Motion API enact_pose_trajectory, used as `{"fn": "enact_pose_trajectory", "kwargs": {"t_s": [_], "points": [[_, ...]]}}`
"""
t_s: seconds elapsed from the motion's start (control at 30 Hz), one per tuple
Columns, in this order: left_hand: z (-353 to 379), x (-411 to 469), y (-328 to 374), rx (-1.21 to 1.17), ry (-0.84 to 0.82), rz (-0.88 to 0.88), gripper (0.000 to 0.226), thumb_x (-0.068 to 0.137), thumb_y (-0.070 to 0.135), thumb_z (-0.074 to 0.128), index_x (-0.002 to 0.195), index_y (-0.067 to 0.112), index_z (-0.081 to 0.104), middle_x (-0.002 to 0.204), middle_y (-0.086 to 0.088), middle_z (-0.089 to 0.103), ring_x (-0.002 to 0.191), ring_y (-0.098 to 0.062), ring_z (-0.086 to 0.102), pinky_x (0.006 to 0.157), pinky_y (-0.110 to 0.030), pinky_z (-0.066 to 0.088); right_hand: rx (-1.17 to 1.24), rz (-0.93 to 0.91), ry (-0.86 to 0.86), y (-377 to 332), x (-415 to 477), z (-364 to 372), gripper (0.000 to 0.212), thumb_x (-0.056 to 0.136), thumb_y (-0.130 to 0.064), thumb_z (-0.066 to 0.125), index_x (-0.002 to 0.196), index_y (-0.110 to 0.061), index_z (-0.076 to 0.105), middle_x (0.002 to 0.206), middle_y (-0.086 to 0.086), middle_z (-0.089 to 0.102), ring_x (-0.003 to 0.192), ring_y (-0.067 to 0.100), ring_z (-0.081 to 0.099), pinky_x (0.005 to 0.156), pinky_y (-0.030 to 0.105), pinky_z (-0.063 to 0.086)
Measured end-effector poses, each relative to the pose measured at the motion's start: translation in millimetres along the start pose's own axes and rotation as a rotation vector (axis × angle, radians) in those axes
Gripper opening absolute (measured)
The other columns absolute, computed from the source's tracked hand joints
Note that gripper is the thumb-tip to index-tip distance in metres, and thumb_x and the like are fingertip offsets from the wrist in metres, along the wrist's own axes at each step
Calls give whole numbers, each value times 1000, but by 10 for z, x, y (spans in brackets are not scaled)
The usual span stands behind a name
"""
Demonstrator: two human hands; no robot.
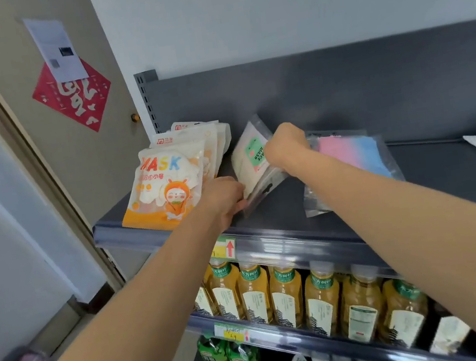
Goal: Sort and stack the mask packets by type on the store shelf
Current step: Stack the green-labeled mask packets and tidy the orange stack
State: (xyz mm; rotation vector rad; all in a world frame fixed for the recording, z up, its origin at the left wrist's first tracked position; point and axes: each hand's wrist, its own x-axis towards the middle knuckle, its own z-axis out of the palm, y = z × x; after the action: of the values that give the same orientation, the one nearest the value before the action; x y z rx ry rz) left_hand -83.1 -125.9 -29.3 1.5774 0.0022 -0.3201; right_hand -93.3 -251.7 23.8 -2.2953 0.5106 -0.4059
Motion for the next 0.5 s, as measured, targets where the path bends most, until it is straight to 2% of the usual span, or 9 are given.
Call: {"fn": "enact_pose_trajectory", "kwargs": {"t_s": [0.07, 0.13, 0.23, 0.3, 0.33, 0.4, 0.43, 0.5], "points": [[61, -48, 37, 41, -17, 3, 17, 90, 1, 51, 76, 9, 56, 105, -18, 63, 98, -27, 60, 67, -26, 50, 19, -29, 24, -15, -78, -120, 13, 91, -5, 51, 102, -4, 57, 108, 15, 59, 98, 32, 58, 70, 29, 40], [153, -129, 142, 26, 7, 32, 9, 92, 13, 56, 95, 6, 62, 114, -14, 66, 95, -22, 63, 67, -25, 49, 46, -64, 54, -1, -149, -231, 5, 90, -4, 49, 92, -7, 52, 97, 9, 52, 86, 28, 51, 69, 30, 40], [272, -168, 281, -83, 44, 75, 24, 94, 16, 56, 115, 4, 60, 122, -11, 65, 99, -17, 66, 50, -17, 44, 136, -114, 111, 94, -238, -387, 8, 90, -5, 47, 91, -13, 48, 88, -1, 48, 83, 21, 46, 72, 32, 41], [363, -196, 394, -140, 10, 88, 21, 94, 14, 57, 114, 8, 57, 121, -9, 65, 83, -11, 65, 45, -15, 44, 210, -125, 164, 194, -307, -528, 10, 90, -5, 45, 86, -13, 44, 77, -6, 42, 76, 18, 43, 66, 30, 38], [427, -188, 435, -165, -1, 102, 18, 92, 12, 60, 110, 9, 57, 119, -9, 65, 75, -12, 63, 48, -17, 48, 241, -113, 189, 258, -341, -606, 8, 90, -5, 45, 87, -13, 44, 76, -7, 42, 74, 16, 43, 62, 28, 37], [611, -213, 476, -196, -32, 127, 17, 89, 8, 63, 105, 8, 57, 116, -11, 67, 77, -18, 65, 60, -27, 55, 284, -69, 258, 415, -423, -776, 6, 91, -6, 47, 89, -12, 45, 78, -5, 46, 71, 15, 46, 59, 27, 41], [731, -246, 486, -202, -67, 141, 17, 88, 6, 63, 104, 7, 57, 111, -11, 68, 78, -19, 65, 60, -29, 57, 301, -42, 299, 509, -471, -872, 5, 91, -7, 48, 89, -12, 46, 82, -3, 50, 73, 16, 50, 61, 30, 46], [1018, -346, 489, -202, -160, 168, 15, 90, 6, 62, 103, 8, 56, 98, -7, 68, 73, -17, 64, 47, -22, 54, 304, 20, 374, 725, -571, -1088, 1, 91, -10, 50, 91, -11, 50, 93, 4, 58, 82, 22, 57, 70, 36, 50]]}}
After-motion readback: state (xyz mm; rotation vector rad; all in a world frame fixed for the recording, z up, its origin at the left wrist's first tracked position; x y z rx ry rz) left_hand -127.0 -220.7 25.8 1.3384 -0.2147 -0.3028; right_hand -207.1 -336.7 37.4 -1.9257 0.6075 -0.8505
